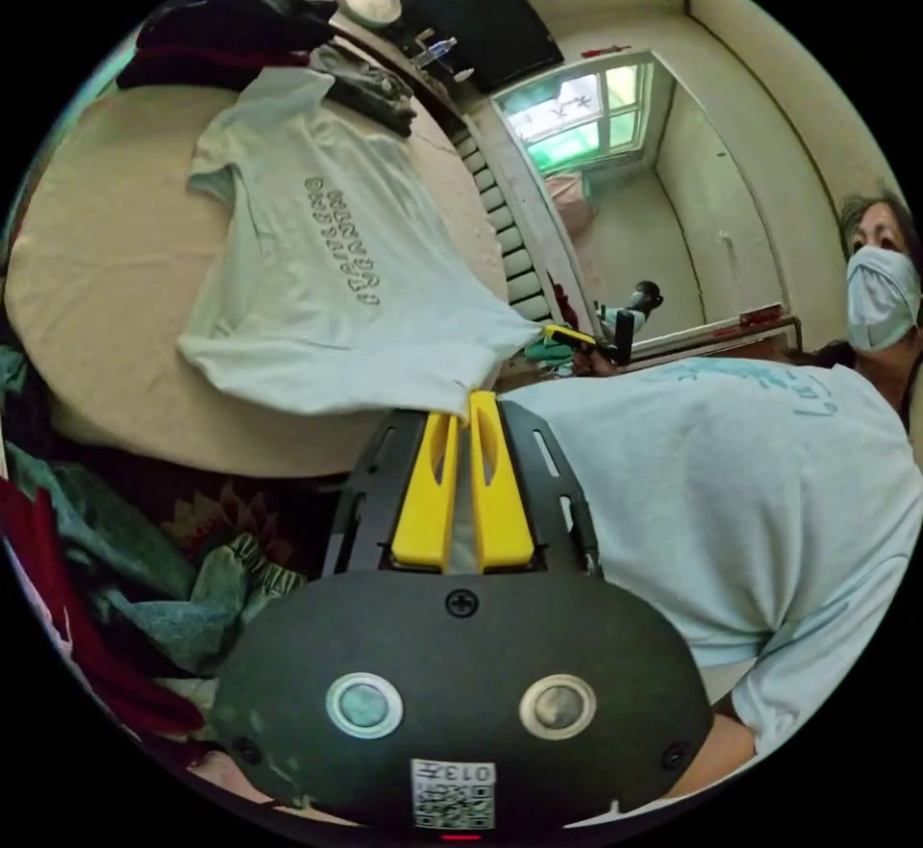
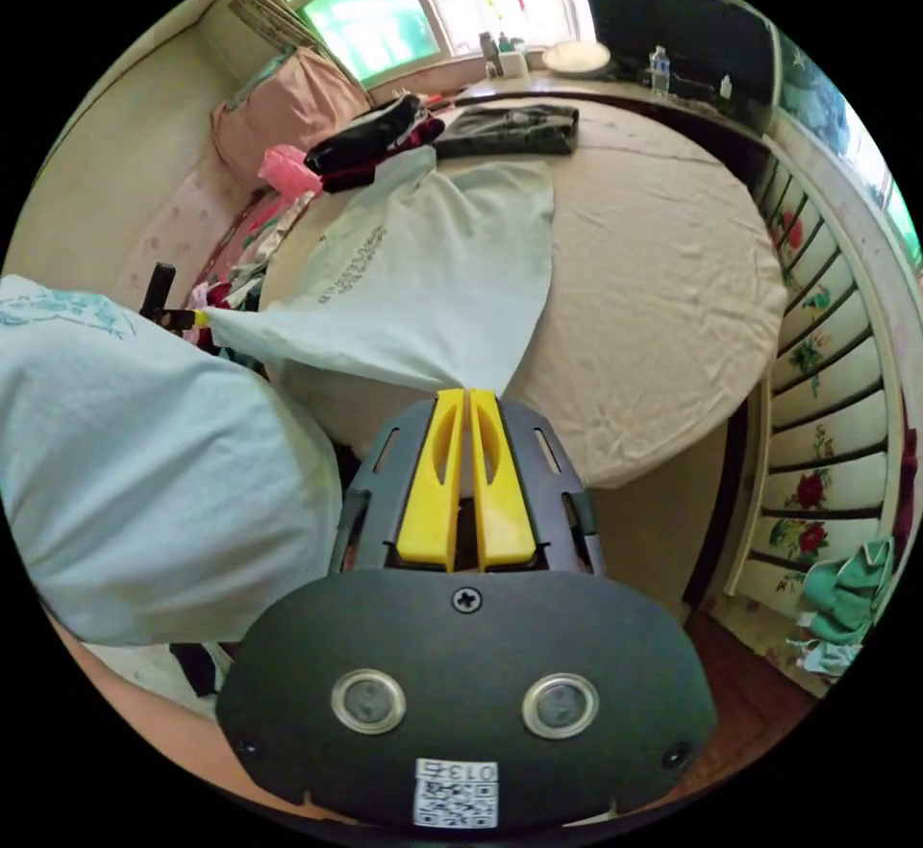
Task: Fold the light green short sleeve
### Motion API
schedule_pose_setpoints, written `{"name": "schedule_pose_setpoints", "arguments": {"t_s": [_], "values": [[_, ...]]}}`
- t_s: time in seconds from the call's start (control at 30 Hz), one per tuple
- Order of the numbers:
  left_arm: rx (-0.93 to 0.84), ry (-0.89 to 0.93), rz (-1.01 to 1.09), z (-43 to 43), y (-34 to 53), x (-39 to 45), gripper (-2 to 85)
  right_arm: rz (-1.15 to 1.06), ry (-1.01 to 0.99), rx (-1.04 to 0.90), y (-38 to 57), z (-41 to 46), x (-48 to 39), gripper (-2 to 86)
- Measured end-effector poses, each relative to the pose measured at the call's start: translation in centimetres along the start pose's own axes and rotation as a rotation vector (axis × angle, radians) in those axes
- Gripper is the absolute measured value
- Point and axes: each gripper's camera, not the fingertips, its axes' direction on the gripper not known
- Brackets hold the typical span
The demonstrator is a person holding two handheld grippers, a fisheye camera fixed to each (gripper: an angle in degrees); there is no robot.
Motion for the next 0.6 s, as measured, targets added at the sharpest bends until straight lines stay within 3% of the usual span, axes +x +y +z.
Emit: {"name": "schedule_pose_setpoints", "arguments": {"t_s": [0.07, 0.23, 0.33, 0.4, 0.47, 0.6], "values": [[-0.097, 0.010, -0.060, 2.2, 0.4, -2.8, 1.7, 0.008, -0.014, -0.079, -0.4, 1.9, 0.4, 0.9], [-0.106, 0.057, -0.196, 3.8, 1.5, -8.1, 3.1, 0.041, -0.050, -0.157, -2.3, 5.3, 1.5, 2.5], [-0.140, -0.071, -0.242, 2.6, 2.4, -9.2, 6.8, -0.004, 0.001, -0.201, -4.0, 5.4, 1.3, 6.6], [-0.104, -0.134, -0.274, 0.6, 2.4, -9.8, 8.8, 0.022, -0.030, -0.193, -5.6, 4.4, 2.5, 7.5], [0.069, -0.202, -0.303, -3.0, 0.5, -10.4, 9.2, 0.059, 0.002, -0.162, -7.5, 3.3, 3.9, 7.1], [0.235, -0.311, -0.279, -4.8, -7.0, -11.6, 9.3, 0.098, 0.149, 0.066, -15.2, 1.3, 6.8, 6.7]]}}
